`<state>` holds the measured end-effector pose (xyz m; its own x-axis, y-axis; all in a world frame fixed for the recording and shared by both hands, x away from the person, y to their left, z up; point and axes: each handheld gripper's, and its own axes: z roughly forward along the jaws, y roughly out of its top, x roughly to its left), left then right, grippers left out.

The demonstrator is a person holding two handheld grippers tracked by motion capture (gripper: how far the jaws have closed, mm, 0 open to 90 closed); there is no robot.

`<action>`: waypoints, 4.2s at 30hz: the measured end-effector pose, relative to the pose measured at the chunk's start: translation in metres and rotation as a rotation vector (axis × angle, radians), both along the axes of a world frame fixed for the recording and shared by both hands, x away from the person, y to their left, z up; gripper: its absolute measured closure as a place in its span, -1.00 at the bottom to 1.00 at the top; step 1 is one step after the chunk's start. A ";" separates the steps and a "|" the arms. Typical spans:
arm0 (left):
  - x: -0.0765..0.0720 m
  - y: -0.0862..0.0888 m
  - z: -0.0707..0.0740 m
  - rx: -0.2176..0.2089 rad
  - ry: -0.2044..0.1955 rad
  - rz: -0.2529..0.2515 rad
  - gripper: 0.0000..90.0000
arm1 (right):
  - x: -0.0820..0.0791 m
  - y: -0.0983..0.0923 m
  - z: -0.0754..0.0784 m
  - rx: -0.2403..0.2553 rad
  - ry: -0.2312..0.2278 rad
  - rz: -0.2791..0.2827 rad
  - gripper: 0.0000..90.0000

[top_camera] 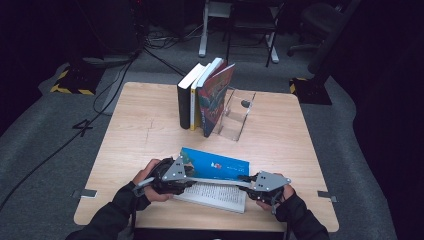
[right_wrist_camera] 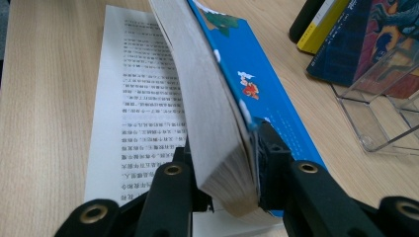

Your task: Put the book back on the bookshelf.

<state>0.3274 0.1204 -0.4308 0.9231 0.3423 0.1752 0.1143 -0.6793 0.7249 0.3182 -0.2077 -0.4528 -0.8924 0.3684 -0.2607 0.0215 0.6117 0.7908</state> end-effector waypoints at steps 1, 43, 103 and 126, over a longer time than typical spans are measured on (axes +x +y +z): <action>-0.001 -0.003 0.000 0.014 0.000 0.013 0.18 | -0.001 0.001 0.000 0.000 0.001 -0.002 0.61; 0.006 -0.027 -0.015 -0.040 0.052 0.087 0.34 | 0.010 0.027 0.010 0.004 0.018 0.039 0.67; 0.018 -0.001 0.002 -0.434 0.096 0.083 0.71 | 0.047 -0.027 -0.039 0.026 0.198 -0.165 0.04; 0.001 -0.003 0.031 -0.446 0.054 0.057 0.73 | 0.016 -0.004 0.020 0.345 0.068 -0.065 0.21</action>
<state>0.3287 0.1176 -0.3996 0.9041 0.4244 -0.0487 0.1881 -0.2930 0.9374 0.3340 -0.2115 -0.4327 -0.8753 0.4808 -0.0516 0.1113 0.3043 0.9461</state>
